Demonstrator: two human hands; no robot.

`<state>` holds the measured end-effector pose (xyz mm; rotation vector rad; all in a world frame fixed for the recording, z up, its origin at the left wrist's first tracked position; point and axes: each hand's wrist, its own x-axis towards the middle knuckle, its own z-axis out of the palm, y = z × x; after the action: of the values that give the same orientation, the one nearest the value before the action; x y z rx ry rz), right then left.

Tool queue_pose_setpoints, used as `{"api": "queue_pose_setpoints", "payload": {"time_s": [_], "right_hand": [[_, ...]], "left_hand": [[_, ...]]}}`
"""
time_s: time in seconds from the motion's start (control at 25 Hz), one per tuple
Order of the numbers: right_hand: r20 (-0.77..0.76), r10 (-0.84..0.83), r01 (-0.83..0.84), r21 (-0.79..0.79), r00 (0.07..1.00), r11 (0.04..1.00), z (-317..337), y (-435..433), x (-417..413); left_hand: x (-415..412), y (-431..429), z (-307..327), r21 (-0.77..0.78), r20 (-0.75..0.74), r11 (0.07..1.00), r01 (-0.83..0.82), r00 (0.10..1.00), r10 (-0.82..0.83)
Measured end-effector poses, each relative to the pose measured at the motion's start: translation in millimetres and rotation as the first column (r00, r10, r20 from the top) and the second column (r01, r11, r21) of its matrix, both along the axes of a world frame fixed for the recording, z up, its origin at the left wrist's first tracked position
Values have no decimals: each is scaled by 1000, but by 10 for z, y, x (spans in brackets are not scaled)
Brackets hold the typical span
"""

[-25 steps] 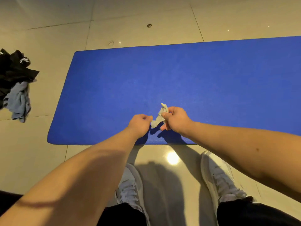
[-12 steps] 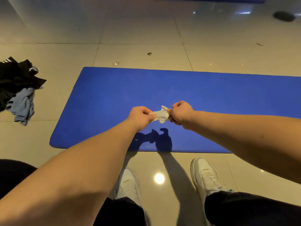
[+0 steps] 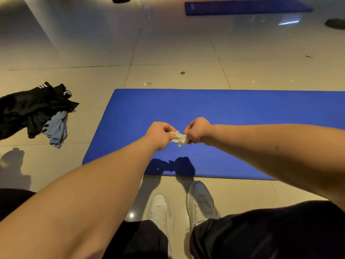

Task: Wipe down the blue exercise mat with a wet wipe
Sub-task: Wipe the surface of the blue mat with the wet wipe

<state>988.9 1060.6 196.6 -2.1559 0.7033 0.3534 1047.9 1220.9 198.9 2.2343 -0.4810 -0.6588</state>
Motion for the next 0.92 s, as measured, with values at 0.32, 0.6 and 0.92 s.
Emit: {"api": "queue_pose_setpoints", "payload": {"time_s": [0.32,0.6,0.92], "right_hand": [[89,-90,65,244,992,968,-617,178,120],[-52,-68,65,-62,996,996,-1486,-272,410],[96,-105,123,-209,990,970,-2033,-217,591]], "left_hand": [[208,-98,-433,-95,-74,982,-161,985,154],[693,-188,-1485,121,-76,988,-94,992,104],[1128,-251,-2039,370,101,928,34,992,-76]]}}
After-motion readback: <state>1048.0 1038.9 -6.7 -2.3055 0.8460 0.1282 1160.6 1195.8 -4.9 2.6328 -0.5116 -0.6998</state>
